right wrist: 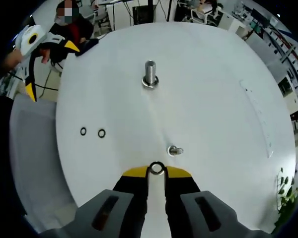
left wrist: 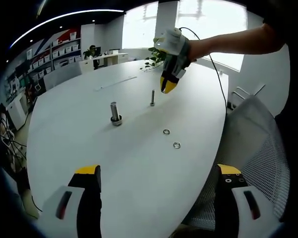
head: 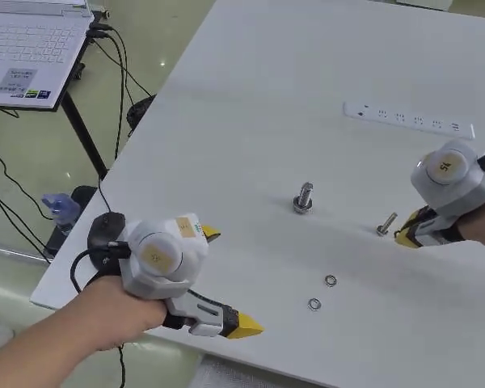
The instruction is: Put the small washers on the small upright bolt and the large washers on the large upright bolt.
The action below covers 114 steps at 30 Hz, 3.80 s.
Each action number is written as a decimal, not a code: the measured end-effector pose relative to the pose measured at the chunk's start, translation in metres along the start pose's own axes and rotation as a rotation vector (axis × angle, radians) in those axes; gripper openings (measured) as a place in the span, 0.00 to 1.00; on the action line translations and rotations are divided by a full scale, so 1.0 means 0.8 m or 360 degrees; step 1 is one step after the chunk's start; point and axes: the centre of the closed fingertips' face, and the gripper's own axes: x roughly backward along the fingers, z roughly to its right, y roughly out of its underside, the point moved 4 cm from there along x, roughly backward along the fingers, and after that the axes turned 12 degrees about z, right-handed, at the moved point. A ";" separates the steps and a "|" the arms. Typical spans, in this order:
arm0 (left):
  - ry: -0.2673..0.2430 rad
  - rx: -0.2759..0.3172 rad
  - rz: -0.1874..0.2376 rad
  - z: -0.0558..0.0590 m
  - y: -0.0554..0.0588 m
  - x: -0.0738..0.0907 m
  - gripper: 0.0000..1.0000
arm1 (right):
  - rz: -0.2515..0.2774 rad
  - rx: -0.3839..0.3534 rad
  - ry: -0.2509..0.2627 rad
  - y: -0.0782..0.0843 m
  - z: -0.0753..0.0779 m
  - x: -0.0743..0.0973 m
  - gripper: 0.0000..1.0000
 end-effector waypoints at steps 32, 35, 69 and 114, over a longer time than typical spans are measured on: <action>-0.0004 -0.0021 -0.0035 -0.011 0.007 -0.004 0.99 | -0.0013 0.0019 -0.0005 -0.017 0.036 -0.022 0.12; -0.0002 -0.0013 -0.0027 -0.011 0.006 -0.005 0.98 | -0.0018 0.0019 -0.0006 -0.017 0.035 -0.023 0.12; 0.0017 0.0014 -0.0024 -0.010 0.006 -0.006 0.94 | -0.0109 0.0101 -0.0050 -0.001 0.031 -0.069 0.12; 0.0031 0.0024 -0.0041 -0.008 0.009 0.000 0.91 | -0.0120 0.0104 -0.0062 0.001 0.033 -0.072 0.20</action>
